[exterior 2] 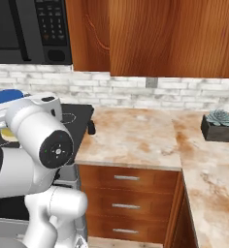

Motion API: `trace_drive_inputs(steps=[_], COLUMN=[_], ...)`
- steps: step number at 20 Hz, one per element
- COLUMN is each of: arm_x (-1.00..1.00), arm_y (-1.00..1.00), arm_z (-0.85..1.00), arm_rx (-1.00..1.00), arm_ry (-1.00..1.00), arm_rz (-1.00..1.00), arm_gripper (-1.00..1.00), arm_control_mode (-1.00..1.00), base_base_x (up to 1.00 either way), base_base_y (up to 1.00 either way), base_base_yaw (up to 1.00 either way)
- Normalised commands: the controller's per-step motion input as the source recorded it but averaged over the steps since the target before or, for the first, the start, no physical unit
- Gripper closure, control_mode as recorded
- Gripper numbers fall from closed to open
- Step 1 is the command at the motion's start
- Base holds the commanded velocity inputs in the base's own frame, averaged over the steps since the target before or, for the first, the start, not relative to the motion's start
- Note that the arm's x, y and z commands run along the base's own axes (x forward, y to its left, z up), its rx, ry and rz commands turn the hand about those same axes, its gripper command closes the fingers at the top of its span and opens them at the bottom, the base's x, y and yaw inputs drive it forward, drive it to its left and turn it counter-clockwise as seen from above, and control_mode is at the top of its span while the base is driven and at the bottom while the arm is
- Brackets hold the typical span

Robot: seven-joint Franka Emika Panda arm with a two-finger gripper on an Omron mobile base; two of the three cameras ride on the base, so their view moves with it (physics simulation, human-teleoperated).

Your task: Collect the paprika, mayonnaise, and shaker from the cabinet and place them next to the stove.

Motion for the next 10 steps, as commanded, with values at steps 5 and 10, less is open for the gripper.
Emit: trace_drive_inputs(steps=[5, 10], arm_x=[0.0, 0.03], arm_y=[0.0, -0.13], arm_z=[0.0, -0.13], arm_rx=[0.0, 0.0], arm_ry=[0.0, 0.0], arm_rz=[0.0, 0.06], arm_gripper=[1.0, 1.0], arm_control_mode=[1.0, -1.0], base_base_x=[0.68, 0.27], base_base_y=[-0.02, -0.01], base_base_yaw=[0.21, 0.1])
